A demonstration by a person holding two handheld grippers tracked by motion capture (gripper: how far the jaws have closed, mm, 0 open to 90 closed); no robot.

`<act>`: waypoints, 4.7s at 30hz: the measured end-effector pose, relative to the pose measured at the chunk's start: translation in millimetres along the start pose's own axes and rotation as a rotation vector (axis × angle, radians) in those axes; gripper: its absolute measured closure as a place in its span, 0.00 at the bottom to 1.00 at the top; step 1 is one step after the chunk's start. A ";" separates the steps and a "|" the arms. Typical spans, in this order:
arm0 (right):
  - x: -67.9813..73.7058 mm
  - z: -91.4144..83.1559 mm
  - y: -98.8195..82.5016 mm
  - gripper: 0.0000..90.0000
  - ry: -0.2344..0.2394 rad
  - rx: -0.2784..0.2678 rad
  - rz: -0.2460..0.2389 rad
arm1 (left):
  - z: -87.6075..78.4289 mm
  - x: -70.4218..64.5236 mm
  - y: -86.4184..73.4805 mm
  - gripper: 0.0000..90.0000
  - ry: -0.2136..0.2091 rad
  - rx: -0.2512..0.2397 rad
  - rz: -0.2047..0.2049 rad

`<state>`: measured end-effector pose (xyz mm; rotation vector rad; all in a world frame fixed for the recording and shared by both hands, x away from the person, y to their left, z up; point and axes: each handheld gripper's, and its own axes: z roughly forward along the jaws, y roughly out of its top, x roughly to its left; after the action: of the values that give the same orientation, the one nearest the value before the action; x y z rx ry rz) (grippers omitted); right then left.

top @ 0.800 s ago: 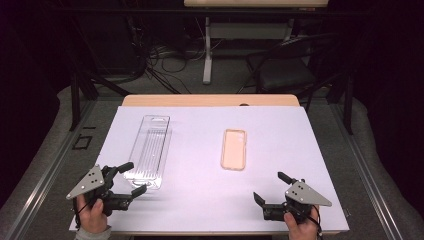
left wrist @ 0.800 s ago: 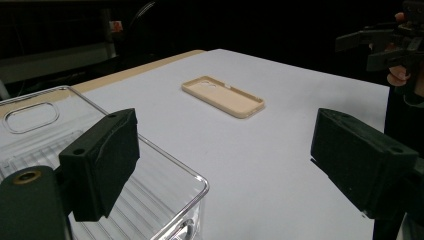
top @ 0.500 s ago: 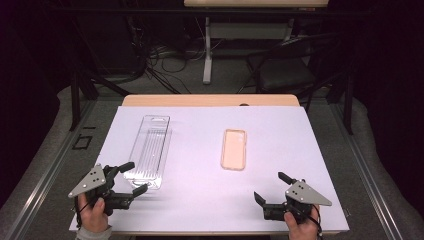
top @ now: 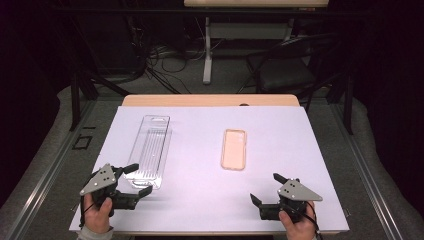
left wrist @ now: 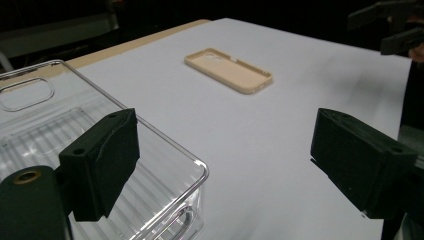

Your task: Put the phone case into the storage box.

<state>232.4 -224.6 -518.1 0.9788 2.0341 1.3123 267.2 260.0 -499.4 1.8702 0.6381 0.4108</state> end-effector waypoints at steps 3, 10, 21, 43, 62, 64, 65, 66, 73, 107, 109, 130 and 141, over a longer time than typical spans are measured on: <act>1.0 2.3 -0.5 0.04 0.002 0.024 -0.014 | 3.2 -2.7 0.3 0.14 0.010 0.041 0.028; 3.9 7.6 1.4 0.05 -0.013 0.093 -0.043 | 4.6 -6.9 1.4 0.14 0.028 0.089 0.036; -1.3 20.9 17.3 0.05 -0.016 0.266 -0.116 | 11.1 2.1 19.2 0.14 0.047 0.220 -0.012; -5.9 78.0 81.1 0.06 0.056 0.349 -0.207 | 57.3 49.1 79.2 0.14 -0.031 0.296 -0.057; -32.8 115.7 116.5 0.03 0.078 0.459 -0.196 | 75.0 84.1 112.2 0.14 0.006 0.261 -0.096; -32.3 118.9 117.3 0.03 0.075 0.474 -0.215 | 74.9 87.5 111.9 0.14 0.006 0.255 -0.106; -31.9 120.9 117.3 0.03 0.076 0.484 -0.228 | 74.5 88.0 111.8 0.14 0.009 0.255 -0.103; -31.0 122.5 117.2 0.03 0.071 0.499 -0.236 | 73.8 87.9 111.6 0.14 0.013 0.258 -0.095; -31.3 132.6 118.1 0.16 0.071 0.518 -0.310 | 71.4 90.5 111.3 0.17 0.016 0.259 -0.091; -17.3 160.3 122.5 0.59 0.185 0.604 -0.480 | 65.6 82.7 106.6 0.22 0.044 0.274 -0.067; -16.1 160.4 121.9 0.59 0.183 0.607 -0.479 | 65.9 82.5 106.2 0.22 0.045 0.275 -0.071; -14.3 167.2 113.0 0.67 0.219 0.662 -0.525 | 65.9 83.8 104.1 0.24 0.048 0.290 -0.074; -6.0 174.2 99.0 0.78 0.246 0.768 -0.598 | 65.8 84.3 103.5 0.24 0.051 0.293 -0.072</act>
<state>394.4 -108.9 -495.3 0.4056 2.7979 0.3338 395.4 232.0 -429.2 2.1111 0.8343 0.3325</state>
